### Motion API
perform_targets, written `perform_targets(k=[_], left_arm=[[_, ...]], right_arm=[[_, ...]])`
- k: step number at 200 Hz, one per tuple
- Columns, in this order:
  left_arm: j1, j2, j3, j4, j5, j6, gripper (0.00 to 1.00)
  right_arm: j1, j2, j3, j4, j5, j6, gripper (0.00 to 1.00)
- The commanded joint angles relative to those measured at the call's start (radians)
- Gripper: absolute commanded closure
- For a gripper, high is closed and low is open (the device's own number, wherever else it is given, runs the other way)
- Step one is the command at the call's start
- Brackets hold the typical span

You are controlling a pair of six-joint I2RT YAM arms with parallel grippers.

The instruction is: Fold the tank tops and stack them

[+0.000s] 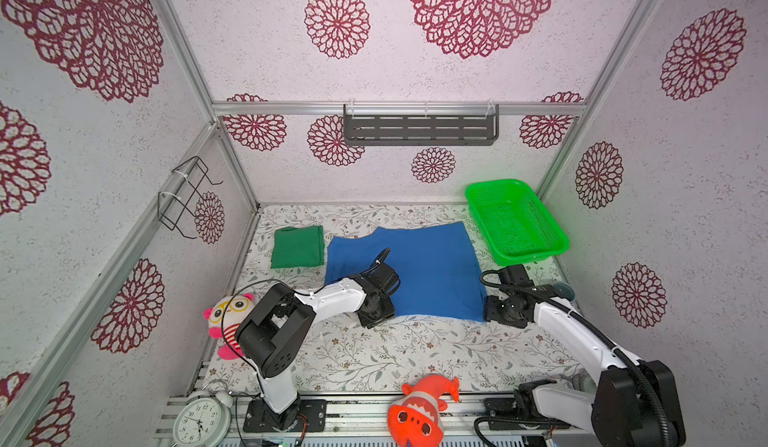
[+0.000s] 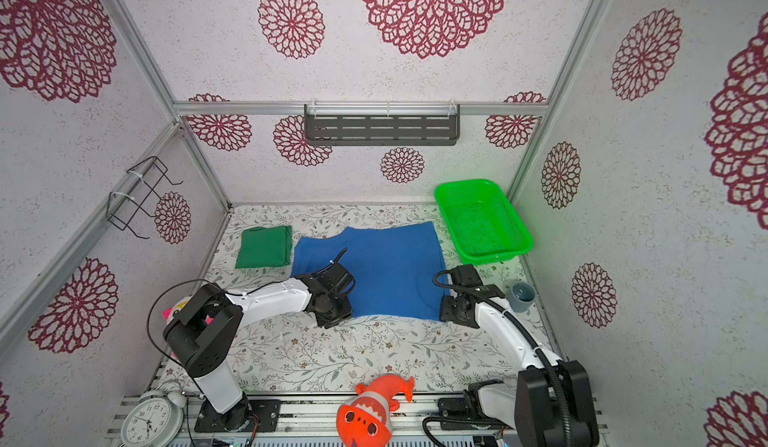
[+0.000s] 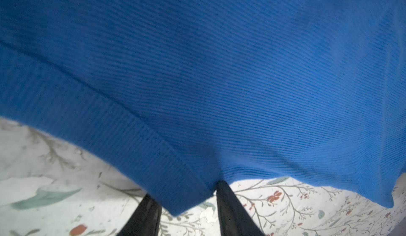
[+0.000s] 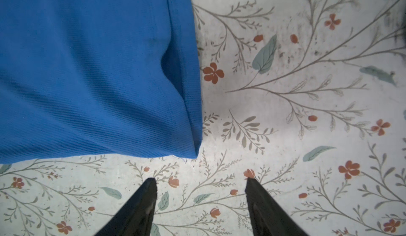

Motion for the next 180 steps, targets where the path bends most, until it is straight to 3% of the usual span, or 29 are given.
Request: perform_targets(k=[1,77,130,180], left_arm=[[-0.008,0.034,0.005,0.014,-0.006,-0.004,0.59],[-0.003,0.028,-0.016,0.009,-0.007,-0.002,0.79],[0.001,0.011,-0.035,-0.004,-0.013,0.009,0.85],[0.001,-0.025,-0.078,-0.009,-0.036,0.017,0.91]], right_arm=[[-0.003,0.013,-0.005,0.039,0.005,0.031,0.33],[-0.005,0.084,-0.052,0.129,-0.036,0.069,0.46],[-0.002,0.096,-0.110,0.216,-0.108,0.134,0.54],[-0.002,0.042,-0.127,0.191,-0.048,0.129,0.88]])
